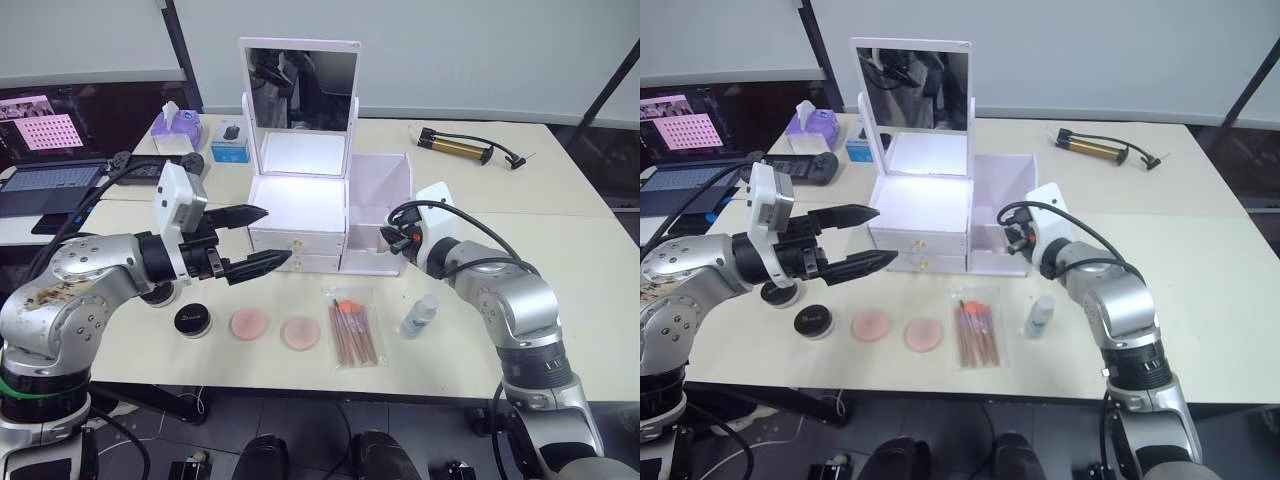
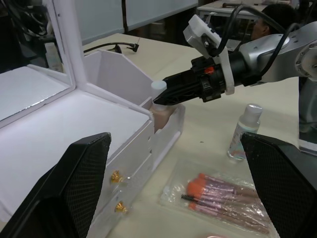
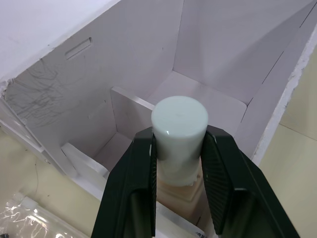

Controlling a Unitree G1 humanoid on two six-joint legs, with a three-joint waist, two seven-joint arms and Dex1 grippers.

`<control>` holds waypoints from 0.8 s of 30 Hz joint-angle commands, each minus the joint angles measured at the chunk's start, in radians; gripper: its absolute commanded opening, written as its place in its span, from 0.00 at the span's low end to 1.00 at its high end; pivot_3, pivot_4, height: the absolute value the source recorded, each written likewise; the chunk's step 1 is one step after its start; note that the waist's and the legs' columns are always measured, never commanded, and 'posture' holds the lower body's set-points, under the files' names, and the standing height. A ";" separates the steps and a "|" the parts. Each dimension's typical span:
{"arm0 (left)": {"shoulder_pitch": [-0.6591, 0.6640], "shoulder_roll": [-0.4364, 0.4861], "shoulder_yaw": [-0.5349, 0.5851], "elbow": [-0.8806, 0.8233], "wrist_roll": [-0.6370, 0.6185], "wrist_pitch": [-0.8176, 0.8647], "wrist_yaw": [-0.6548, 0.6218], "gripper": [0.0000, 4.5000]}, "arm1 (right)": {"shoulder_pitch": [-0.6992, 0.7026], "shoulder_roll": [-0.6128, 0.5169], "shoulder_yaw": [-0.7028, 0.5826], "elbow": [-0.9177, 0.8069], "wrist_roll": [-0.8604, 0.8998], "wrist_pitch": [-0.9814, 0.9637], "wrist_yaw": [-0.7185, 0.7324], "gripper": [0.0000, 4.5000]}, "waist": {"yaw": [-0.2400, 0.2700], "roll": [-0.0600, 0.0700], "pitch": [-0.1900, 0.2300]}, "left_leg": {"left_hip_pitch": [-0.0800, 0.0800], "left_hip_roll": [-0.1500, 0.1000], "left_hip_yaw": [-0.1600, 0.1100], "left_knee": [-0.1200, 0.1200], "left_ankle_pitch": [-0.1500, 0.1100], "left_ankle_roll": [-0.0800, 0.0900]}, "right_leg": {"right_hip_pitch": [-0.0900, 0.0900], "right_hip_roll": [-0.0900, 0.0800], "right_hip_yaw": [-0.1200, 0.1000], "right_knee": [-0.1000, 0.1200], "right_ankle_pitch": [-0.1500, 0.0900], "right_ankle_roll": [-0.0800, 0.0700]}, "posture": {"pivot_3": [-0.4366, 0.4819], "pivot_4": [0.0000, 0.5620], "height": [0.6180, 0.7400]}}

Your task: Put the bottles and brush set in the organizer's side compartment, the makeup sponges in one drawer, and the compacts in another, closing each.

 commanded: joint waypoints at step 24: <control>0.265 -0.034 0.406 0.414 0.089 -0.316 0.005 1.00 | 0.165 -0.313 -0.544 0.260 0.146 -0.381 0.401 1.00 | -0.001 0.000 0.000 | 0.002 0.000 0.001 -0.001 -0.001 0.001 | 0.001 -0.001 0.000 -0.002 0.000 0.000 | 0.48 0.27 0.93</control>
